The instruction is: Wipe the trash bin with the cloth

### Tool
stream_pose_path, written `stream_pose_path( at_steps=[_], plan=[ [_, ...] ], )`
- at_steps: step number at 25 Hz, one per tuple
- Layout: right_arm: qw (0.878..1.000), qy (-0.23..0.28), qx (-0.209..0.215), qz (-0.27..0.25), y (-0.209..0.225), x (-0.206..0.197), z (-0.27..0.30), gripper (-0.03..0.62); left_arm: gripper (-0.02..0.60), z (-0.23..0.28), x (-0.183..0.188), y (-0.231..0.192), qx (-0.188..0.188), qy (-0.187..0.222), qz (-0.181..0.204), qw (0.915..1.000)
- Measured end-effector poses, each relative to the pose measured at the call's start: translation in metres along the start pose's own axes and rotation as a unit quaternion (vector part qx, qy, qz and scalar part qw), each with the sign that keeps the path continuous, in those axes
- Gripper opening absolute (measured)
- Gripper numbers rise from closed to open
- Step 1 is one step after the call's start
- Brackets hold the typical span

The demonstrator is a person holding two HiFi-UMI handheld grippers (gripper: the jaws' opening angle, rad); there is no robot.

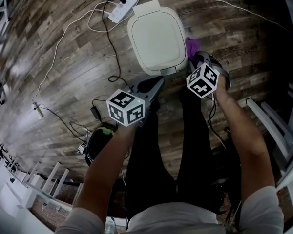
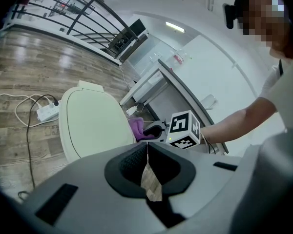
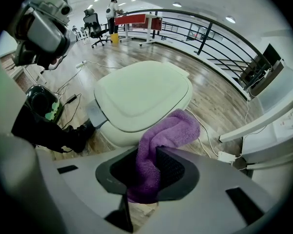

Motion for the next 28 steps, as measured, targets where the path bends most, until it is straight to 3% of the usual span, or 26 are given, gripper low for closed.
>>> stream_pose_path(
  at_steps=[13, 28],
  plan=[
    [0.999, -0.025, 0.023, 0.04, -0.056, -0.005, -0.006, 0.104, 0.011, -0.025, -0.019, -0.001, 0.002, 0.018, -0.017, 0.9997],
    [0.995, -0.04, 0.061, 0.071, -0.139, 0.025, -0.004, 0.104, 0.011, -0.071, -0.025, -0.023, -0.016, -0.009, 0.003, 0.9998]
  ],
)
Point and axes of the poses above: the fingertips, and each gripper's own axes: z forward along the fingers, y to its right, x out of its top, the point moved 6 cm from there along -z, backward along the fingers, and after that the axes turned 6 degrees about -z, right-handed, at the moved point
